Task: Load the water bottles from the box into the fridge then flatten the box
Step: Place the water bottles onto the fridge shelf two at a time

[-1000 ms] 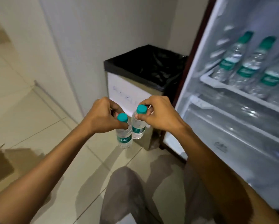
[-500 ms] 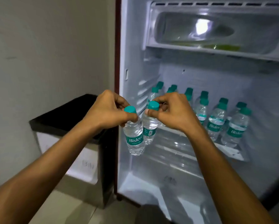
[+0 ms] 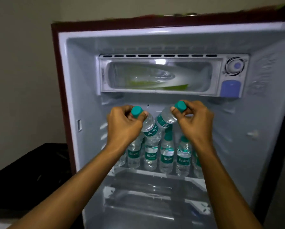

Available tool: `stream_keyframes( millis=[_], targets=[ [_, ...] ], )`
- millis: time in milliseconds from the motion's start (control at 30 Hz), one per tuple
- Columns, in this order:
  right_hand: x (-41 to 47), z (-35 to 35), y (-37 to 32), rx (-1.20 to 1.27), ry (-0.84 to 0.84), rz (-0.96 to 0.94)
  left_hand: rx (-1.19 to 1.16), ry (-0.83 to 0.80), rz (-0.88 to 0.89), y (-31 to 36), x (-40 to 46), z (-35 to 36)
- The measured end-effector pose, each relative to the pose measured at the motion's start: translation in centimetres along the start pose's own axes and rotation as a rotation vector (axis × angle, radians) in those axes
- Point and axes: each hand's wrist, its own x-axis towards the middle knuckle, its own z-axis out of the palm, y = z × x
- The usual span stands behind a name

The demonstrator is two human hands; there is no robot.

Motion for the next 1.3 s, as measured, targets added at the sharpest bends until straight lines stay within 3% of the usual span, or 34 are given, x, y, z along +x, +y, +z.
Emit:
stream_keyframes(
  millis=[233, 433, 567, 633, 767, 1033, 1300],
  targets=[
    [0.8, 1.1, 4.8, 0.000, 0.241, 0.050, -0.025, 0.064, 0.166, -2.4, 2.5, 6.7],
    [2.5, 2.2, 7.6, -0.089, 0.294, 0.036, -0.016, 0.020, 0.261, -5.3, 6.2, 11.3],
    [4.2, 2.7, 9.6, -0.197, 0.290, 0.033, 0.001, -0.049, 0.221, -7.0, 8.4, 14.4],
    [5.0, 3.1, 11.0, -0.239, 0.251, 0.033, 0.042, -0.111, 0.164, -7.6, 9.4, 16.0],
    [7.4, 3.4, 13.7, -0.472, 0.012, 0.204, 0.101, -0.251, 0.155, -7.9, 10.9, 18.8],
    [8.8, 3.6, 15.9, -0.751, -0.233, 0.413, 0.261, -0.677, 0.172, -9.0, 12.5, 23.5],
    [8.8, 3.0, 17.6, -0.916, -0.412, 0.543, 0.381, -0.863, 0.055, -10.7, 11.9, 26.5]
  ],
)
